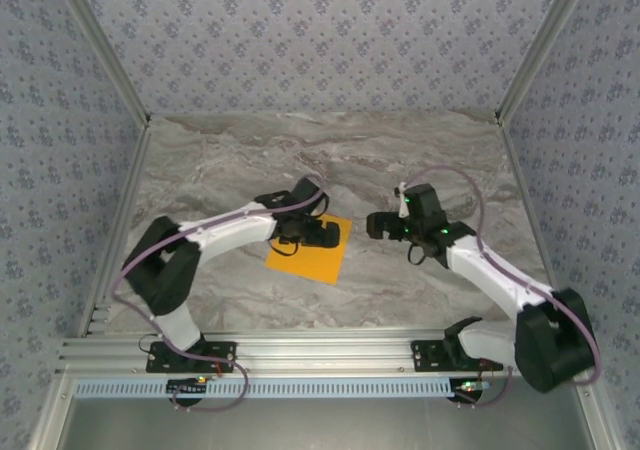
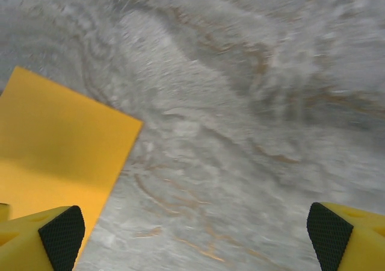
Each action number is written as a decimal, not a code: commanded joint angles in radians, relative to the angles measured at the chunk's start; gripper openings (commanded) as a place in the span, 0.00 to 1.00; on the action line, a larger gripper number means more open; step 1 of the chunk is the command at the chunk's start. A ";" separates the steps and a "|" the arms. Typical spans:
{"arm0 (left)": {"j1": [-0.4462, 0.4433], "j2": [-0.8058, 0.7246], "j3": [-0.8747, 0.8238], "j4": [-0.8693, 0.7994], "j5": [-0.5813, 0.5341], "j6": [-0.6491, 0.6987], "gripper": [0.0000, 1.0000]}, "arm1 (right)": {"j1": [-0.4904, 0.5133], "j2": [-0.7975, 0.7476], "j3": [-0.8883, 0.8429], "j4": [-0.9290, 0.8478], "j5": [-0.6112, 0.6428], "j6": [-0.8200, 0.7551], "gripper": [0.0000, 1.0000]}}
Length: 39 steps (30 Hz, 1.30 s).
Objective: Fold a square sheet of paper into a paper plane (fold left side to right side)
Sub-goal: Move the square sheet of paper to the center of the table, then pick up the square sheet of paper from the center of the table.
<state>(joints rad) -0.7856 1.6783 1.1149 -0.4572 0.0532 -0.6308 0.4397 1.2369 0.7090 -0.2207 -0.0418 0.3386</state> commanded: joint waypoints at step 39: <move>0.129 -0.104 -0.353 0.196 0.110 -0.060 0.63 | 0.320 0.656 0.474 -0.120 -0.074 0.130 0.80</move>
<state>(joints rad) -0.6563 1.5772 0.7902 -0.2531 0.1612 -0.6865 0.7387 1.8927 1.1706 -0.2821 -0.0158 0.4572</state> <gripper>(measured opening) 0.634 0.820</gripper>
